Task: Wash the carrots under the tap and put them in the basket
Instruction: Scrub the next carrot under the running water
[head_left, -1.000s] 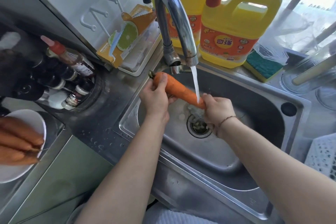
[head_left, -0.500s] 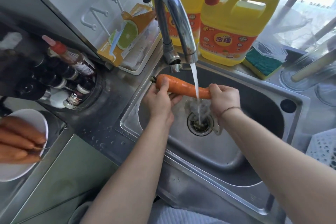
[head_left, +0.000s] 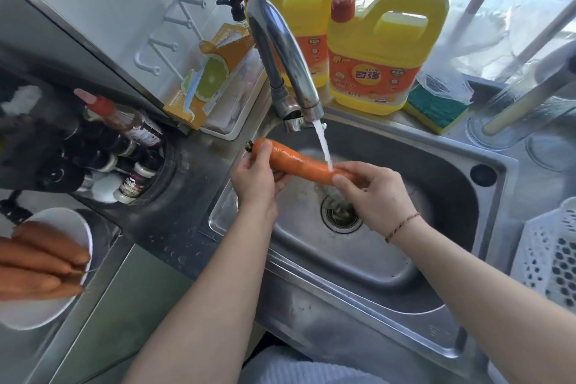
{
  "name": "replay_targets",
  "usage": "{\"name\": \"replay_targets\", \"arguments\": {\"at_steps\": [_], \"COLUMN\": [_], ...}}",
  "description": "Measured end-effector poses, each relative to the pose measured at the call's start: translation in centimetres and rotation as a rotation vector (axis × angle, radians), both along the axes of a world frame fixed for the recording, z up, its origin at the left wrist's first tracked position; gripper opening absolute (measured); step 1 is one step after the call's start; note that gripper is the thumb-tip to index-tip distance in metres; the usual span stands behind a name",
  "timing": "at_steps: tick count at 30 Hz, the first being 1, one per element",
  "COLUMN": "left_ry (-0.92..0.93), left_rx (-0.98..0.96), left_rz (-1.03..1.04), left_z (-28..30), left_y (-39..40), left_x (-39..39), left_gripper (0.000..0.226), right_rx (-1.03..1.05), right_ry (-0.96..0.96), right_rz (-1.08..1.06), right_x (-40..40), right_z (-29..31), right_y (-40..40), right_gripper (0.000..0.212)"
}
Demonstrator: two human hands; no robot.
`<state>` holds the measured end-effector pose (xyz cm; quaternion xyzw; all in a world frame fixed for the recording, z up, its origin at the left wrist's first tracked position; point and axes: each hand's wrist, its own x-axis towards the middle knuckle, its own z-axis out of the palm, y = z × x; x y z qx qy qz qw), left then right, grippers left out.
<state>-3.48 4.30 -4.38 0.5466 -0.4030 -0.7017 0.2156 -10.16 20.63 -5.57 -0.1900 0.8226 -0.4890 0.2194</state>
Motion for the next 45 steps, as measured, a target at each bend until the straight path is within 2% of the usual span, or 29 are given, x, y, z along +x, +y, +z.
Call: {"name": "replay_targets", "arguments": {"at_steps": [3,5,8,13,18,21,25,31,35,37,41,45], "left_ry": [0.012,0.014,0.033,0.045,0.127,0.156,0.170,0.174,0.171,0.170,0.175,0.171], "left_rx": [0.012,-0.003,-0.030,-0.066,-0.032,-0.006,-0.028,-0.030,-0.063,-0.079,-0.085,-0.063], "left_rz": [-0.006,-0.031,-0.067,-0.096,-0.154,-0.189,-0.227,-0.243,-0.257,-0.272,-0.300,-0.281], "left_z": [-0.2,-0.3,-0.1,-0.5,-0.7,-0.9,-0.6,-0.4,-0.5,-0.5,-0.7,-0.8], "left_y": [0.3,0.4,0.0,-1.3,-1.6,-1.4,-1.4,-2.1,-2.6,-2.8,-3.0,-3.1], "left_x": [-0.3,-0.3,-0.1,0.4,0.6,0.7,0.7,1.1,1.2,1.3,1.4,1.2], "left_gripper": [0.007,0.007,0.006,0.032,0.010,0.015,0.018,0.015,0.013,0.013,0.014,0.014], "right_rx": [0.011,0.076,0.186,0.061,0.027,0.051,0.089,0.113,0.167,0.214,0.212,0.217], "right_ry": [0.003,-0.062,-0.206,-0.342,-0.397,-0.379,-0.331,-0.317,-0.220,-0.156,-0.228,-0.214], "right_rz": [-0.100,-0.170,-0.091,-0.034,-0.168,-0.243,-0.239,-0.201,-0.082,-0.035,-0.047,-0.004], "right_x": [0.2,-0.1,-0.5,-0.4,-0.7,-0.8,-0.8,-0.7,-0.4,-0.2,-0.5,-0.4], "right_z": [0.3,0.5,1.1,1.7,0.9,0.6,1.0,1.5,1.6,1.7,1.6,1.9], "right_y": [-0.8,-1.4,-1.6,-1.5,-1.7,-1.8,-2.2,-2.3,-2.4,-2.4,-2.0,-2.0], "right_gripper": [0.010,0.019,0.031,0.023,0.026,0.023,0.010,0.021,0.009,0.010,0.019,0.015]}}
